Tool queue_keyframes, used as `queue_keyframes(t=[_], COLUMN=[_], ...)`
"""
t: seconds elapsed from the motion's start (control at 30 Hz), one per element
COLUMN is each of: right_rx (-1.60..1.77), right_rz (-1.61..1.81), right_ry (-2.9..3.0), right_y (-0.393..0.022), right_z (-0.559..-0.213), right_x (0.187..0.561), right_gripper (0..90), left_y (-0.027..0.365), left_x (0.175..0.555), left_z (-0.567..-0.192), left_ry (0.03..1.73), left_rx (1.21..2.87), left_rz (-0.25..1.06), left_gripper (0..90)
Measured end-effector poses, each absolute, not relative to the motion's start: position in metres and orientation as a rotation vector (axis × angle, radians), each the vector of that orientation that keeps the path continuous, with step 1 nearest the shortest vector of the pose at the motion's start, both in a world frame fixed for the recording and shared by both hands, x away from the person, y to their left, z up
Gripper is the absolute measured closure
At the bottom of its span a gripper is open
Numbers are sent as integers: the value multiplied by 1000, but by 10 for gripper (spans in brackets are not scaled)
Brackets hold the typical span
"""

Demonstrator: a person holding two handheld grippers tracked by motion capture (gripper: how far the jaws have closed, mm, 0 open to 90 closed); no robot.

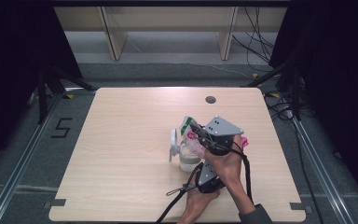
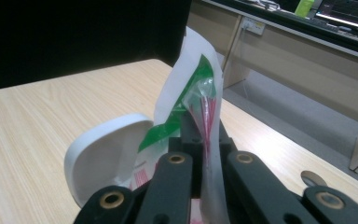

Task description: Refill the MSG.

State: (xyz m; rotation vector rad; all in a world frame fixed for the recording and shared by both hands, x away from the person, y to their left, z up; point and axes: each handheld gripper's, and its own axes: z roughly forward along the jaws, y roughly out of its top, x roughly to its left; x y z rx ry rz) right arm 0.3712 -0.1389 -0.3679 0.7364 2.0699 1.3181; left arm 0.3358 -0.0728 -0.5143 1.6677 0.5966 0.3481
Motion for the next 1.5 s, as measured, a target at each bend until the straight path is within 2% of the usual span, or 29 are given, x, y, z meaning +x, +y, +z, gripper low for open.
queue_keyframes(t=[0.87, 1.07, 1.1, 1.17, 1.5], right_rx=[711, 698, 700, 721, 707], right_rz=[1304, 1300, 1293, 1301, 1310], right_ry=[2069, 2052, 2044, 2063, 2046], right_y=[-136, -136, -135, -135, -137], right_z=[-369, -369, -370, -370, -369], right_x=[371, 372, 371, 371, 371], right_gripper=[900, 900, 900, 900, 900], left_y=[-70, -70, -75, -72, -73], left_x=[336, 336, 335, 335, 336], left_z=[-513, -513, -514, -513, -514], left_ry=[586, 585, 623, 601, 592], left_rx=[1703, 1703, 1637, 1677, 1670], left_rz=[371, 371, 349, 361, 356], left_gripper=[748, 748, 748, 748, 748])
